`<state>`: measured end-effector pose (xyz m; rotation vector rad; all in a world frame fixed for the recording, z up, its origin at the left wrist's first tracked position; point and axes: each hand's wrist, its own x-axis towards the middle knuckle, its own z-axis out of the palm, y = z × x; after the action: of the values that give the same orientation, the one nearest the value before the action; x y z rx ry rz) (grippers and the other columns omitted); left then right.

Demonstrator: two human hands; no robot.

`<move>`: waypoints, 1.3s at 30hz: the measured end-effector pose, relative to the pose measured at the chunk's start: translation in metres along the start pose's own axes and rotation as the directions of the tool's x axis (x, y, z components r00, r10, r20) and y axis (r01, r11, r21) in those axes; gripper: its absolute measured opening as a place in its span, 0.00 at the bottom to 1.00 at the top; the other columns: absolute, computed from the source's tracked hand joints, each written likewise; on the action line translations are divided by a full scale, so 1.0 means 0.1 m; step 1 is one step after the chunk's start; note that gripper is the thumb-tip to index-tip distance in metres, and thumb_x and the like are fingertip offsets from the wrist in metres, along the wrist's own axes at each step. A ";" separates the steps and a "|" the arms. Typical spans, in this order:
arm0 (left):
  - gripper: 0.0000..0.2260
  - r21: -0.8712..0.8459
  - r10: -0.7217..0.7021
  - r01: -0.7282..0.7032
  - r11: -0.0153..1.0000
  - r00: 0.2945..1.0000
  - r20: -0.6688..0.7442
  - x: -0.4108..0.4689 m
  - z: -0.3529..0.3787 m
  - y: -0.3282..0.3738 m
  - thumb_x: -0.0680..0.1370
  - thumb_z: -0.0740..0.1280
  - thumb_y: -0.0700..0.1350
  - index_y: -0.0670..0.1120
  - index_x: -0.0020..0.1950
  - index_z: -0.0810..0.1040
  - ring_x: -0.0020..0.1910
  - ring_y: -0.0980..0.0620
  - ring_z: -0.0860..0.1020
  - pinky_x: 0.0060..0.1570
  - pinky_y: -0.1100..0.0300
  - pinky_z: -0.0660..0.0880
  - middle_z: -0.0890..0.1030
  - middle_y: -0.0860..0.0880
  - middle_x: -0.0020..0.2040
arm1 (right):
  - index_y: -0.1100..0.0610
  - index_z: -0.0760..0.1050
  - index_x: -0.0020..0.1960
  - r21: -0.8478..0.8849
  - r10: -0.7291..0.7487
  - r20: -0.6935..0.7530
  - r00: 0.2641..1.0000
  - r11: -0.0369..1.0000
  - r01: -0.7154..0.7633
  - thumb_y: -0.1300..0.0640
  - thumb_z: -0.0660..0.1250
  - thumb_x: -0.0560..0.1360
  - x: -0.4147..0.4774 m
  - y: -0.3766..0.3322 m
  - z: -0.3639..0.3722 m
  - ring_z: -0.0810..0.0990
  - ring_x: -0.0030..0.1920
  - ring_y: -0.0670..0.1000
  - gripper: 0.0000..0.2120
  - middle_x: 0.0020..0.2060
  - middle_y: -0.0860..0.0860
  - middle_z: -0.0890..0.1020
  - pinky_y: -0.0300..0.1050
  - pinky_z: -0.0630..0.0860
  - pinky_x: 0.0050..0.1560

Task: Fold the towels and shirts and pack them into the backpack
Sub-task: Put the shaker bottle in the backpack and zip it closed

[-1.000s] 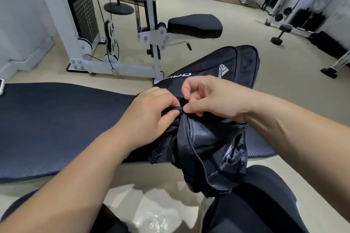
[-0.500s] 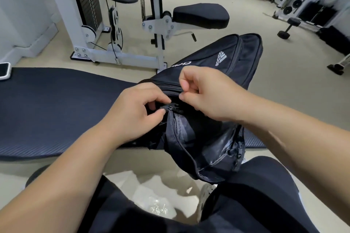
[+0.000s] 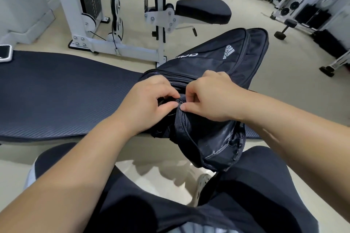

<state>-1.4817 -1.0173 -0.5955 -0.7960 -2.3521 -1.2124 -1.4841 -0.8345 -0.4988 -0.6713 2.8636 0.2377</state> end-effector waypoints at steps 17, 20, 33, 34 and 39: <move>0.04 0.123 0.086 -0.112 0.986 0.976 0.201 0.00 -0.03 -0.05 0.77 0.69 0.45 0.47 0.49 0.78 0.44 0.52 0.73 0.44 0.54 0.74 0.73 0.54 0.47 | 0.50 0.74 0.34 0.200 0.113 0.106 0.988 0.971 -0.132 0.37 0.61 0.79 0.02 -0.03 0.08 0.72 0.47 0.51 0.22 0.30 0.45 0.74 0.59 0.60 0.69; 0.05 0.166 0.095 -0.132 0.977 0.972 0.214 0.02 -0.08 -0.02 0.74 0.67 0.46 0.47 0.48 0.79 0.42 0.51 0.75 0.41 0.54 0.75 0.76 0.53 0.45 | 0.52 0.73 0.32 0.262 0.146 0.035 0.989 0.953 -0.150 0.42 0.63 0.79 0.01 -0.06 0.14 0.72 0.46 0.50 0.21 0.28 0.46 0.73 0.59 0.54 0.74; 0.07 0.156 0.017 -0.037 0.987 0.991 0.130 0.14 -0.19 -0.08 0.71 0.70 0.36 0.46 0.45 0.79 0.39 0.56 0.73 0.42 0.69 0.70 0.78 0.53 0.42 | 0.47 0.79 0.40 0.280 0.088 -0.204 0.975 0.960 -0.028 0.44 0.64 0.80 -0.23 0.04 0.08 0.67 0.58 0.55 0.13 0.47 0.46 0.73 0.52 0.57 0.71; 0.06 0.162 0.008 -0.029 0.986 0.991 0.130 0.15 -0.20 -0.07 0.71 0.70 0.37 0.46 0.45 0.79 0.39 0.56 0.72 0.42 0.69 0.70 0.78 0.53 0.42 | 0.44 0.75 0.37 0.276 0.097 -0.207 0.974 0.960 -0.037 0.43 0.63 0.80 -0.24 0.03 0.08 0.67 0.56 0.54 0.14 0.46 0.46 0.73 0.51 0.58 0.69; 0.08 0.149 0.075 -0.101 0.984 0.983 0.167 0.17 -0.23 0.07 0.73 0.68 0.49 0.48 0.48 0.81 0.46 0.51 0.77 0.48 0.54 0.75 0.79 0.54 0.47 | 0.46 0.74 0.36 0.276 0.133 -0.204 0.970 0.958 -0.073 0.42 0.60 0.81 -0.18 0.01 0.14 0.72 0.55 0.55 0.17 0.40 0.46 0.78 0.56 0.61 0.68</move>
<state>-1.4883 -1.0283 -0.5689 -0.9649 -2.4743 -0.9453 -1.4663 -0.8231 -0.5086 -0.5241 3.0636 -0.2221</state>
